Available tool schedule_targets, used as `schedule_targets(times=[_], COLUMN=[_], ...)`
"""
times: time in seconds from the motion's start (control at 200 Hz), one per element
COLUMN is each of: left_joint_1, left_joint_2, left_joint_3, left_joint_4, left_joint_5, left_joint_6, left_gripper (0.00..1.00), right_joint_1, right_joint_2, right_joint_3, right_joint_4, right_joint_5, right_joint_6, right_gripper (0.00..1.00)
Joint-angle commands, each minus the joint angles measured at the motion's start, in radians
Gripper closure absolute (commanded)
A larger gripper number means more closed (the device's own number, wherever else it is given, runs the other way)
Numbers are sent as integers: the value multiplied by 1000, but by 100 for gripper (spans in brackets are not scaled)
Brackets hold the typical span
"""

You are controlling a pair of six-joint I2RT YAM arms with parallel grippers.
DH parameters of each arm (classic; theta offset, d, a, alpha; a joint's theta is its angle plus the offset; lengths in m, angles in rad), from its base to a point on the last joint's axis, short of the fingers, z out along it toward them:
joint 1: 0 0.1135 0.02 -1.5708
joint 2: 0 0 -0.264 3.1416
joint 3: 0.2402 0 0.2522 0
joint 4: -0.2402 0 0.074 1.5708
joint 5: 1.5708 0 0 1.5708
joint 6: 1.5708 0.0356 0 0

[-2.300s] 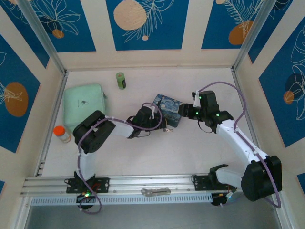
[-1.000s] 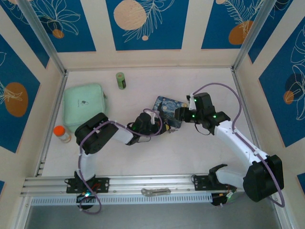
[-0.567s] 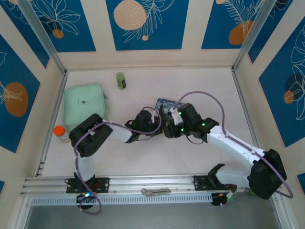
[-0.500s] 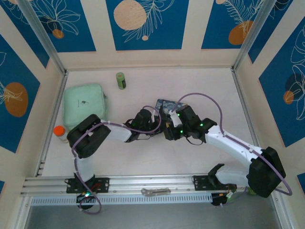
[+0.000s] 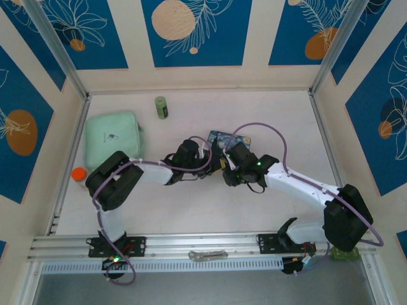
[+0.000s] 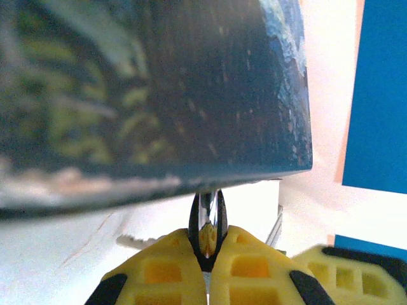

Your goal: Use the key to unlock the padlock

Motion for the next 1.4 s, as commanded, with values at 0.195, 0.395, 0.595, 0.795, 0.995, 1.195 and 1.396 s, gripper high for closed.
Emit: schedule_targets(times=[0.195, 0.395, 0.595, 0.795, 0.995, 1.195, 1.396], left_joint_1=[11, 11, 13, 12, 10, 4, 1], left_joint_2=[-38, -46, -59, -61, -69, -66, -64], left_joint_3=[33, 30, 26, 19, 25, 18, -3], left_joint_4=[25, 25, 24, 40, 31, 53, 94], left_joint_5=[42, 47, 48, 49, 45, 41, 40], left_joint_6=[8, 5, 5, -15, -17, -32, -49], left_gripper=[100, 100, 100, 100, 100, 100, 100], right_joint_1=[52, 74, 103, 142, 167, 168, 123], right_joint_2=[120, 185, 241, 261, 270, 282, 244], right_joint_3=[64, 95, 116, 94, 64, 71, 61], right_joint_4=[25, 54, 78, 130, 221, 248, 250], right_joint_5=[144, 247, 352, 404, 442, 411, 249], right_joint_6=[-159, -197, -226, -228, -248, -263, -229], right_gripper=[60, 60, 62, 68, 76, 100, 100])
